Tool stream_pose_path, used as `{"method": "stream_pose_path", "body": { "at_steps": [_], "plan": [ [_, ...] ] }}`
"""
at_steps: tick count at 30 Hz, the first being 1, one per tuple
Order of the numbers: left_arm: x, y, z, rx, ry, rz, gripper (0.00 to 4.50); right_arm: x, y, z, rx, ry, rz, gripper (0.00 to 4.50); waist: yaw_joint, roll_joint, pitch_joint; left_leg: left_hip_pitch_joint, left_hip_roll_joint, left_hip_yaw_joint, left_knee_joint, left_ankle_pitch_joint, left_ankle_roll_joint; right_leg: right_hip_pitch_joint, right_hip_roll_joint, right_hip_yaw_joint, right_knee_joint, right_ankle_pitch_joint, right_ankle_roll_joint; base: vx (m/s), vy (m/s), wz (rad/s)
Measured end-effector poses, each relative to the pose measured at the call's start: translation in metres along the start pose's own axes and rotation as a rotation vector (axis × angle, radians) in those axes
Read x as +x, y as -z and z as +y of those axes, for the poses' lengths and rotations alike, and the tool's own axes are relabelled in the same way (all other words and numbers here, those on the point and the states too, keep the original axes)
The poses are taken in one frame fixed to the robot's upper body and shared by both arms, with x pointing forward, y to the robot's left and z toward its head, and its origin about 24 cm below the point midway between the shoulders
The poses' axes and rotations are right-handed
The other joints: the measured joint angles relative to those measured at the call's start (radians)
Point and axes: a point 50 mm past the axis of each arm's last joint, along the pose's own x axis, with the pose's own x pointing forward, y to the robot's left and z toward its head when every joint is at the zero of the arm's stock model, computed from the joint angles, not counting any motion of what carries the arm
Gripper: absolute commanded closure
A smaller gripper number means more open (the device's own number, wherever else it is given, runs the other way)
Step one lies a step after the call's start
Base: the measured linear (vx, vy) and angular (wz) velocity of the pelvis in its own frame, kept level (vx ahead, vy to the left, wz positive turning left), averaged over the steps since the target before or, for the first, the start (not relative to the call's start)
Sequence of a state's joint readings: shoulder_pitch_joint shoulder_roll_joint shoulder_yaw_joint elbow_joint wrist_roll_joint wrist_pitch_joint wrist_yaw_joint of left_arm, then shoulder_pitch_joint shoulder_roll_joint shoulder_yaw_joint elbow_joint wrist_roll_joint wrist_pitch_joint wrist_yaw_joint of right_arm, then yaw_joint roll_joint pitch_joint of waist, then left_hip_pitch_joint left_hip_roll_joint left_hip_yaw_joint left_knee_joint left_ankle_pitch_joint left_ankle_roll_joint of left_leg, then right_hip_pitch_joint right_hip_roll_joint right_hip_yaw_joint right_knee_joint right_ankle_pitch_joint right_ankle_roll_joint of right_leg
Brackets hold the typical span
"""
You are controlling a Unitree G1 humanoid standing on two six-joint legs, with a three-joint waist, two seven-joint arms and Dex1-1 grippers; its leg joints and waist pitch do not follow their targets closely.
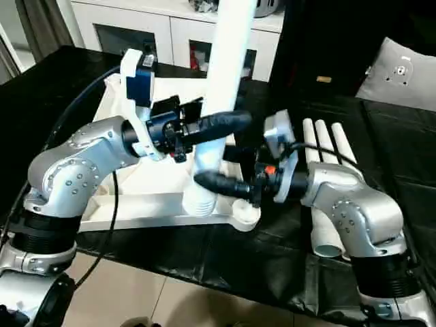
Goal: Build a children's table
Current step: Pick table leg
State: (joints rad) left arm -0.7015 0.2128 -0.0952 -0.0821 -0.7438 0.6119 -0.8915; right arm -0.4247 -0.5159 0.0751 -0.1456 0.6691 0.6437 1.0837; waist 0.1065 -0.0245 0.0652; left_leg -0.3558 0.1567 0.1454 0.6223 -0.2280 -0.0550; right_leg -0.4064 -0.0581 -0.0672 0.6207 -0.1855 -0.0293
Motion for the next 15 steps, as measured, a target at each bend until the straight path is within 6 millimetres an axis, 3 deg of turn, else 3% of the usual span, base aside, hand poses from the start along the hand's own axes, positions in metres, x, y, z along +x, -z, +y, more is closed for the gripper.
{"method": "stream_pose_path", "body": {
  "at_steps": [4,5,15],
  "plan": [
    [0.0007,0.0002,-0.0004,-0.001,0.005,-0.003,2.68,0.0019,0.0015,0.0008,-0.002,-0.015,0.007,0.64,0.002,0.0,0.0,0.001,0.0,0.0,0.0,0.001,0.0,0.0,0.0,0.0,0.001,0.0,0.0,0.0,0.0,0.0],
    [0.0009,0.0003,-0.0005,-0.001,0.007,-0.003,2.68,0.0019,0.0014,0.0007,-0.005,-0.016,0.005,0.91,0.002,0.0,0.0,0.001,0.0,0.0,0.0,0.001,0.0,0.0,0.0,0.0,0.002,0.0,0.0,0.0,0.0,0.0],
    [0.0073,0.0042,-0.0037,-0.012,0.037,0.0,2.68,0.0087,0.0035,0.0016,0.004,-0.043,-0.015,1.86,0.005,0.0,0.0,0.001,0.001,0.0,0.0,0.004,-0.003,0.0,0.0,0.0,0.004,0.001,-0.001,0.0,0.0,0.0]
  ]
}}
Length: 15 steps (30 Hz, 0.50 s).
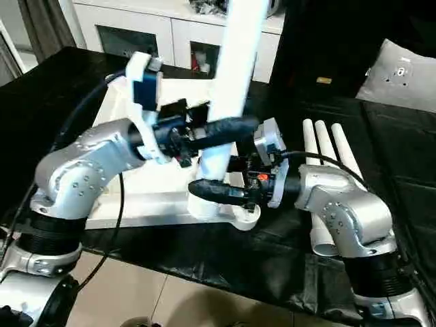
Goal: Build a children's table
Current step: Pick table leg
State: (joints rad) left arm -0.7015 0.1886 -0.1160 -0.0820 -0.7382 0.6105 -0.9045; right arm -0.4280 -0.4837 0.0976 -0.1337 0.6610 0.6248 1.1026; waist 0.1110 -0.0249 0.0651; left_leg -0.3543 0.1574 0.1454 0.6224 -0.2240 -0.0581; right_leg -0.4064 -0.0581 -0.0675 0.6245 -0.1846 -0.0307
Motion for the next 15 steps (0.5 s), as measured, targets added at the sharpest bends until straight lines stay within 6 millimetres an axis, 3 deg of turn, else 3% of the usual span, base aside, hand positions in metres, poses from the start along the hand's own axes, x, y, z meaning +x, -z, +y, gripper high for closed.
{"method": "stream_pose_path", "body": {
  "at_steps": [9,15],
  "plan": [
    [0.0019,0.0012,-0.0002,0.001,-0.001,0.002,2.68,0.0032,0.0013,0.0007,0.001,-0.01,-0.003,2.48,0.0,0.0,0.0,0.0,0.0,0.0,0.0,0.001,0.0,0.0,0.0,0.0,0.0,0.0,-0.001,0.0,0.0,0.0],
    [0.0019,0.0014,0.0,0.004,-0.004,0.005,2.68,0.0033,0.0015,0.0006,0.0,-0.009,-0.001,2.57,0.0,0.0,0.0,0.0,0.0,0.0,0.0,0.001,0.0,0.0,0.0,0.0,0.0,0.0,-0.001,0.0,0.0,0.0]
  ]
}}
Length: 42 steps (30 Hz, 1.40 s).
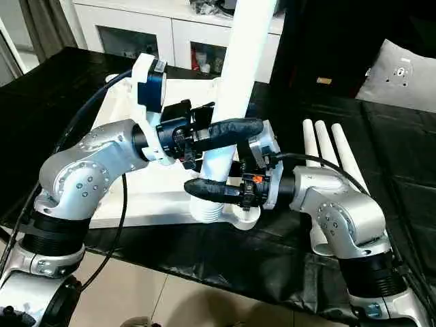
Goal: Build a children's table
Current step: Pick table leg
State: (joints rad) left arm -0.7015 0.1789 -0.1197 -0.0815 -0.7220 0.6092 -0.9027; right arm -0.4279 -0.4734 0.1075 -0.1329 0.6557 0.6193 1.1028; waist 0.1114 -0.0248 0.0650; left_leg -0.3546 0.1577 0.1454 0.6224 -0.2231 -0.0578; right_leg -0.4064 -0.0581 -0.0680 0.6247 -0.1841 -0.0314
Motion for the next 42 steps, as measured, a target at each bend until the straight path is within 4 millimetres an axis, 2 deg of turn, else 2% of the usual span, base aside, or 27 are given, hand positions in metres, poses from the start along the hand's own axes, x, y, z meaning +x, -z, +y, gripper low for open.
{"method": "stream_pose_path", "body": {
  "at_steps": [6,7,9,16,19,21,26,28,29,32,36,39,42],
  "plan": [
    [0.001,0.001,0.0,0.002,-0.008,0.008,2.68,0.002,0.002,-0.001,0.002,0.011,-0.004,2.57,-0.001,0.0,0.0,0.0,0.0,0.0,0.0,0.0,0.0,0.0,0.0,0.0,0.0,0.0,0.0,0.0,0.0,0.0],
    [0.001,0.001,0.0,-0.002,-0.009,0.009,2.33,0.002,0.003,-0.001,0.006,0.012,-0.006,2.57,-0.001,0.0,0.0,0.0,0.0,0.0,0.0,0.0,0.0,0.0,0.0,0.0,0.0,0.0,0.0,0.0,0.0,0.0],
    [0.001,0.003,0.0,-0.022,-0.012,0.016,1.98,0.003,0.004,-0.001,0.022,0.011,-0.001,2.57,0.0,0.0,0.0,0.0,0.0,0.0,0.0,0.0,0.0,0.0,0.0,0.0,0.0,0.0,0.0,0.0,0.0,0.0],
    [0.011,0.004,-0.003,-0.107,-0.021,-0.065,1.47,0.01,0.011,0.0,0.046,0.043,-0.06,2.59,0.001,0.0,0.0,0.0,0.0,0.0,0.0,0.0,0.0,0.0,0.0,-0.001,0.0,0.0,0.0,0.0,0.0,0.0],
    [0.017,0.005,-0.004,-0.117,-0.058,-0.114,1.08,0.01,0.014,-0.002,0.064,0.092,-0.101,2.59,0.001,0.001,0.0,0.0,0.0,0.0,0.0,0.0,0.0,0.001,0.0,-0.001,-0.001,0.0,0.0,0.0,0.0,0.0],
    [0.021,0.004,-0.004,-0.141,-0.079,-0.157,0.92,0.01,0.016,-0.002,0.074,0.122,-0.119,2.59,0.001,0.001,0.0,0.0,0.001,0.0,0.0,0.0,0.0,0.001,0.0,-0.001,-0.001,0.0,0.0,0.0,0.0,0.0],
    [0.031,-0.001,-0.005,-0.212,-0.117,-0.283,0.84,0.013,0.02,-0.003,0.09,0.171,-0.162,2.59,-0.001,0.001,-0.001,0.0,0.002,0.0,0.0,0.0,0.0,0.001,0.0,-0.002,-0.001,0.0,0.0,0.0,0.0,0.0],
    [0.03,-0.004,-0.001,-0.197,-0.182,-0.319,0.84,0.012,0.025,-0.002,0.111,0.228,-0.181,2.6,0.0,0.001,-0.001,0.0,0.002,0.0,0.0,0.0,0.0,0.001,0.0,-0.002,-0.002,0.0,0.0,0.0,0.0,0.0],
    [0.027,-0.006,0.002,-0.174,-0.226,-0.327,0.84,0.01,0.028,-0.002,0.116,0.26,-0.176,2.6,0.001,0.001,-0.001,0.0,0.002,0.0,0.0,0.0,0.0,0.001,0.0,-0.002,-0.002,0.0,0.0,0.0,0.0,0.0],
    [0.001,0.001,0.017,-0.053,-0.43,-0.259,0.84,-0.002,0.032,-0.004,0.091,0.388,-0.158,2.61,-0.009,0.002,-0.001,0.001,0.002,0.0,0.0,0.0,-0.001,0.003,0.001,-0.002,-0.003,-0.002,0.006,0.0,0.0,0.0],
    [-0.041,0.034,0.029,0.095,-0.621,0.025,0.84,-0.015,0.034,-0.003,0.061,0.476,-0.122,2.61,-0.014,0.001,-0.001,0.001,0.003,0.0,-0.001,0.0,-0.003,0.003,0.001,-0.002,-0.004,-0.002,0.007,0.0,0.0,0.0],
    [-0.059,0.058,0.031,0.172,-0.655,0.238,0.84,-0.02,0.038,-0.007,0.034,0.576,-0.097,2.61,-0.016,0.002,-0.001,0.0,0.003,0.0,-0.001,-0.002,-0.004,0.003,0.001,-0.002,-0.006,-0.002,0.008,0.0,0.0,0.0],
    [-0.067,0.077,0.024,0.203,-0.566,0.385,0.84,-0.031,0.039,-0.014,0.004,0.712,-0.085,2.61,-0.016,0.002,-0.001,0.001,0.003,0.0,-0.001,-0.002,-0.006,0.003,0.001,-0.002,-0.009,0.001,0.008,0.0,0.0,0.0]
  ]
}}
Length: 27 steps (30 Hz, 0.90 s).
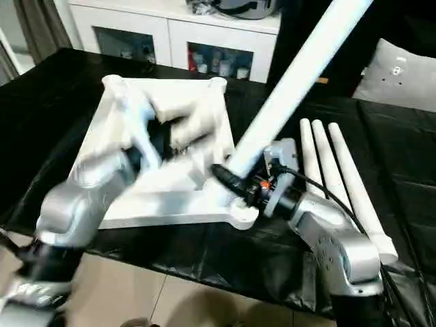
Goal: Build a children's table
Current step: Pick table leg, then insert table leg to table base
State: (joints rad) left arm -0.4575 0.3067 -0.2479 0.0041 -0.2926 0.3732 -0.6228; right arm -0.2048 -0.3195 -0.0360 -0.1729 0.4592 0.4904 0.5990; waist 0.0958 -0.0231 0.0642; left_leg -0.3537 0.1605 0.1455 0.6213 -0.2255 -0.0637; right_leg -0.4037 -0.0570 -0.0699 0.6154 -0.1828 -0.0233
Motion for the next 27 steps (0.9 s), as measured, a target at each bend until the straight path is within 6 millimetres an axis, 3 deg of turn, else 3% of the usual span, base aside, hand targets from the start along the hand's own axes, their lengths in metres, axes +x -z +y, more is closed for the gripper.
{"method": "stream_pose_path", "body": {
  "at_steps": [6,8,12,17,27],
  "plan": [
    [0.001,0.035,-0.02,0.119,0.208,0.206,1.31,-0.004,0.0,-0.012,-0.034,0.117,0.003,2.61,-0.007,0.006,-0.001,0.001,0.0,0.001,-0.002,0.0,0.0,0.001,0.0,0.0,0.0,0.003,-0.005,0.0,0.0,0.0],
    [0.001,0.047,-0.023,0.122,0.246,0.255,1.58,-0.005,-0.001,-0.013,-0.04,0.119,0.005,2.61,-0.008,0.009,0.0,0.001,0.0,0.002,-0.002,0.0,-0.001,0.001,0.0,0.0,0.0,0.001,-0.001,0.0,0.0,0.0],
    [0.003,0.06,-0.022,0.102,0.282,0.3,1.68,-0.009,0.003,-0.011,-0.038,0.115,0.021,2.61,-0.009,0.014,-0.003,0.002,0.0,0.002,-0.002,0.001,-0.002,0.001,0.0,0.0,0.0,0.002,-0.003,0.0,0.0,0.0],
    [0.005,0.067,-0.01,0.107,0.275,0.352,2.07,-0.009,0.002,-0.008,-0.039,0.108,0.02,2.61,-0.009,0.017,-0.004,0.003,0.001,0.002,-0.002,0.001,-0.002,0.002,0.0,0.0,0.0,0.002,-0.002,0.0,0.0,0.0],
    [0.003,0.07,-0.01,0.087,0.337,0.364,2.9,-0.01,0.004,-0.006,-0.039,0.09,0.026,2.61,-0.009,0.021,-0.006,0.003,0.001,0.003,-0.002,0.001,-0.002,0.002,0.0,0.001,0.0,0.002,-0.002,0.0,0.0,0.0]
  ]
}}
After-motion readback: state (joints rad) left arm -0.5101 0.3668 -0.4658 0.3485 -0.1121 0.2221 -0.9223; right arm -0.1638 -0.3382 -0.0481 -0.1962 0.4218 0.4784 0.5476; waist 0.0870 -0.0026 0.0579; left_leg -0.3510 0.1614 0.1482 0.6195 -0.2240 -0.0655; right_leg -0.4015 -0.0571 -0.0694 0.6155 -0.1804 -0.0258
